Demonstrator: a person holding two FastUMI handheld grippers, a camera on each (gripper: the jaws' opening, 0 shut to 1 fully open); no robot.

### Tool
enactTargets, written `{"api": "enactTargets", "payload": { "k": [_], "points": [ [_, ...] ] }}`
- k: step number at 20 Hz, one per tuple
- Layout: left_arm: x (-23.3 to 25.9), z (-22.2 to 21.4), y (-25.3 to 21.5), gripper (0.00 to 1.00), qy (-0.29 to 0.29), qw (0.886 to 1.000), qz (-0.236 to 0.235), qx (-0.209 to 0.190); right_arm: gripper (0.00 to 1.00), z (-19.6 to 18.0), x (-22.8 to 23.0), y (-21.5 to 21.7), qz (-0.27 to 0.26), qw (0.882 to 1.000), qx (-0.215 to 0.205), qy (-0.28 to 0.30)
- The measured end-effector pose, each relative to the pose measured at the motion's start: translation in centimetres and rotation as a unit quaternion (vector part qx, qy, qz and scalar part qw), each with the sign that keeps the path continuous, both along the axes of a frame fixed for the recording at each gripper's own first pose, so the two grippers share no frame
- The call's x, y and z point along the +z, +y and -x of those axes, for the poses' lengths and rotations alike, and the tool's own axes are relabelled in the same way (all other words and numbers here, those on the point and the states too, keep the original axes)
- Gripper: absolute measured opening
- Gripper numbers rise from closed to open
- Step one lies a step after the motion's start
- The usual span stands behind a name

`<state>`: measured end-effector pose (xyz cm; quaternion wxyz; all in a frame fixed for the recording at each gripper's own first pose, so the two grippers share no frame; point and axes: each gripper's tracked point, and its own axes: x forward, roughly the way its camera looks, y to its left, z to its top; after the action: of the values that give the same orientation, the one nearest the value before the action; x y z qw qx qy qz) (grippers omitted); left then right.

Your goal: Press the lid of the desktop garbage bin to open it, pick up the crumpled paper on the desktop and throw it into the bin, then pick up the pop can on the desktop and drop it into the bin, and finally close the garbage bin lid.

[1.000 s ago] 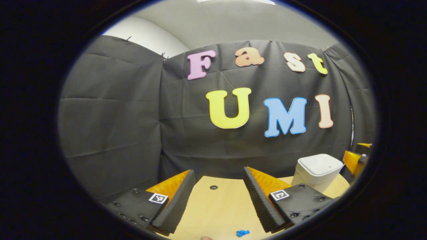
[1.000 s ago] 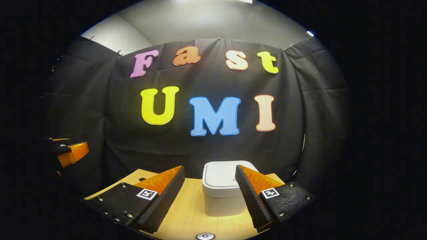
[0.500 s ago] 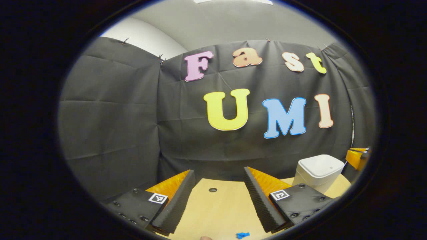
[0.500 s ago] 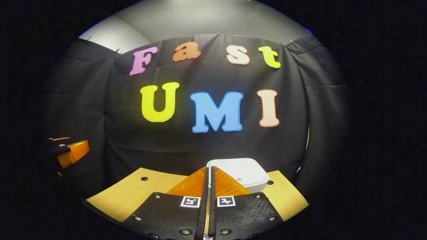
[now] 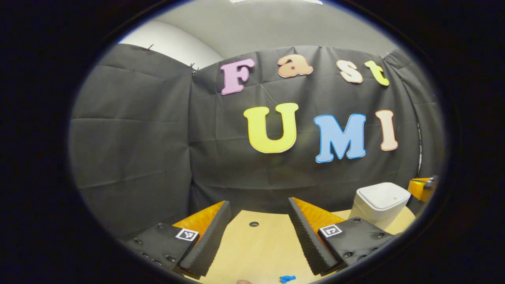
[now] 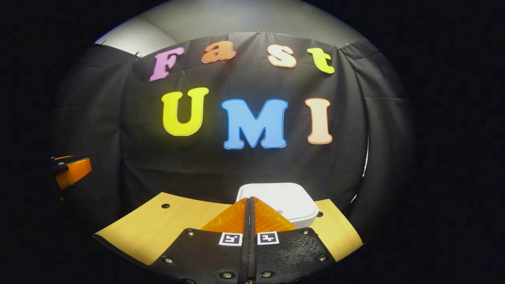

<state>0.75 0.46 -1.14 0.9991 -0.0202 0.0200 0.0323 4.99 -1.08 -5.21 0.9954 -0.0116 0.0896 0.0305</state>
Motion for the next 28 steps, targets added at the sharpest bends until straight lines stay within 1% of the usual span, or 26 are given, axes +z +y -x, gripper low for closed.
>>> {"api": "enactTargets", "payload": {
  "k": [1,2,3,4,5,12,15,16,20,25,28],
  "points": [
    [0.0,0.0,0.1,0.96,0.0,1.0,0.0,0.003,0.0,-0.7,-0.6,-0.6,-0.005,1.0,-0.003,0.012],
    [-0.1,0.1,0.2,0.96,0.001,1.0,0.0,0.005,0.0,-1.4,-1.2,-1.2,-0.007,1.0,-0.009,0.023],
    [-0.2,0.2,0.4,1.0,0.002,1.0,0.001,0.007,0.0,-2.0,-1.8,-1.9,-0.005,0.999,-0.014,0.032],
    [-0.4,0.3,0.6,0.96,0.004,1.0,0.002,0.01,0.0,-2.8,-2.4,-2.5,-0.001,0.999,-0.019,0.041],
    [-0.4,0.4,0.9,1.0,0.005,1.0,0.002,0.013,0.0,-3.4,-3.0,-2.9,0.001,0.999,-0.021,0.048],
    [-1.2,1.3,2.8,1.0,0.017,0.999,0.005,0.041,0.0,-6.8,-6.2,-4.1,0.016,0.996,-0.023,0.086],
    [-1.7,1.5,3.4,1.0,0.025,0.998,0.01,0.05,0.0,-7.5,-7.8,-4.5,0.022,0.994,-0.022,0.105],
    [-1.8,1.6,3.6,1.0,0.027,0.998,0.01,0.053,0.0,-7.8,-7.4,-4.6,0.02,0.995,-0.024,0.096],
    [-2.7,1.9,3.9,1.0,0.036,0.998,0.013,0.057,0.0,-8.2,-7.9,-4.5,0.013,0.995,-0.027,0.1],
    [-3.4,1.8,3.7,1.0,0.045,0.998,0.006,0.053,0.0,-7.9,-8.0,-4.4,-0.032,0.995,-0.032,0.084],
    [-3.3,1.7,3.2,1.0,0.044,0.998,0.008,0.046,0.0,-7.9,-8.2,-4.3,-0.03,0.995,-0.03,0.085]
  ]
}}
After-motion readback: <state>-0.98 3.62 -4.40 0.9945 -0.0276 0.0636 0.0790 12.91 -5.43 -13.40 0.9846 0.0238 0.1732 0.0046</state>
